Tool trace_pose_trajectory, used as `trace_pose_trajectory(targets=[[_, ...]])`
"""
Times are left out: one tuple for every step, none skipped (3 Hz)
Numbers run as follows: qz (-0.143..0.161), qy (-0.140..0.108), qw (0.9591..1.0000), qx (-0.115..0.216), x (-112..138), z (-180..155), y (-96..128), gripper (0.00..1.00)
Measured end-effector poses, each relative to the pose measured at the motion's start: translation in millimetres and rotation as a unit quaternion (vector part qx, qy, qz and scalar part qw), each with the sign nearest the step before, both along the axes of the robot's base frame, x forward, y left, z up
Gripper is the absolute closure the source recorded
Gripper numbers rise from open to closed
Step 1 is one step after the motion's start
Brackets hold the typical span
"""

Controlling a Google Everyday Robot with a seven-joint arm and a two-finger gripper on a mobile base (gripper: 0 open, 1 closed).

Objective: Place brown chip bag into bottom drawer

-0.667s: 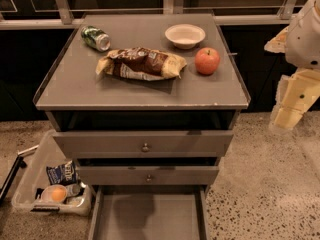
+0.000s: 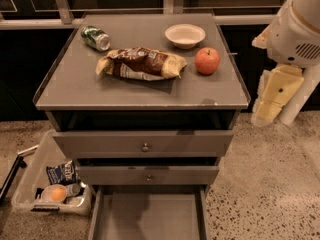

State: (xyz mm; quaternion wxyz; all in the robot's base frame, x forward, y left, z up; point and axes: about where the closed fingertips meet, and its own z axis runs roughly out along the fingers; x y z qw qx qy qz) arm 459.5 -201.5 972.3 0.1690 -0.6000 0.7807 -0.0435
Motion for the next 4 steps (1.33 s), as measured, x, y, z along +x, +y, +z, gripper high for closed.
trace_pose_trajectory(targets=[[0.015, -0.04, 0.9991, 0.002, 32, 3, 29, 0.0], [0.027, -0.089, 0.9953, 0.029, 62, 10, 45, 0.0], [0.039, -0.131, 0.9876, 0.077, 81, 21, 56, 0.0], [0.057, -0.137, 0.9819, 0.118, 86, 26, 60, 0.0]])
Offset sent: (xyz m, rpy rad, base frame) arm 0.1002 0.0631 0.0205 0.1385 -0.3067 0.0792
